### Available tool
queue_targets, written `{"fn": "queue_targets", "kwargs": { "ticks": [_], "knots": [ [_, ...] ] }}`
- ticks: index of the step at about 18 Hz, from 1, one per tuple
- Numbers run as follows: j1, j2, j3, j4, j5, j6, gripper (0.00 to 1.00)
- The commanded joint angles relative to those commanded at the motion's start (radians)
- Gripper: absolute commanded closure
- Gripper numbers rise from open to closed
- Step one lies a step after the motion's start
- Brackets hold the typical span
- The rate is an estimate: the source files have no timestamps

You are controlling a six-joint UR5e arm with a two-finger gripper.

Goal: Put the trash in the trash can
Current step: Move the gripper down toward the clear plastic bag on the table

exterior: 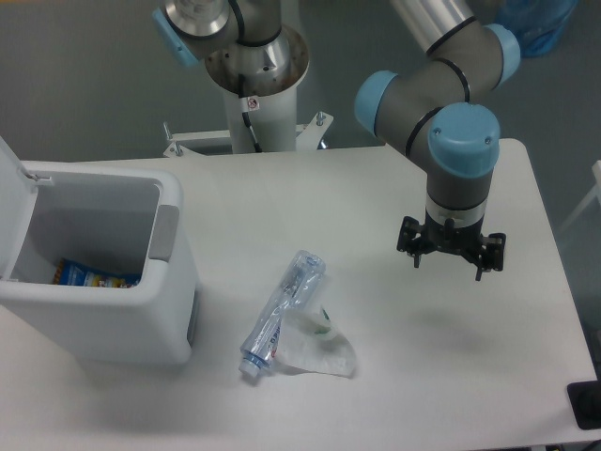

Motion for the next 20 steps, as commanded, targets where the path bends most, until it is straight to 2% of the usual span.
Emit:
{"fn": "queue_targets", "kwargs": {
  "ticks": [5, 9, 12, 20],
  "knots": [
    [-0.008, 0.003, -0.021, 0.012, 0.003, -0.006, 0.0],
    [-0.052, 0.0, -0.089, 0.129, 0.003, -0.058, 0.0],
    [-0.083, -0.018, -0.091, 0.133, 0.002, -0.161, 0.0],
    [-0.146, -0.09, -0.074, 0.137, 0.006, -0.167, 0.0]
  ]
}}
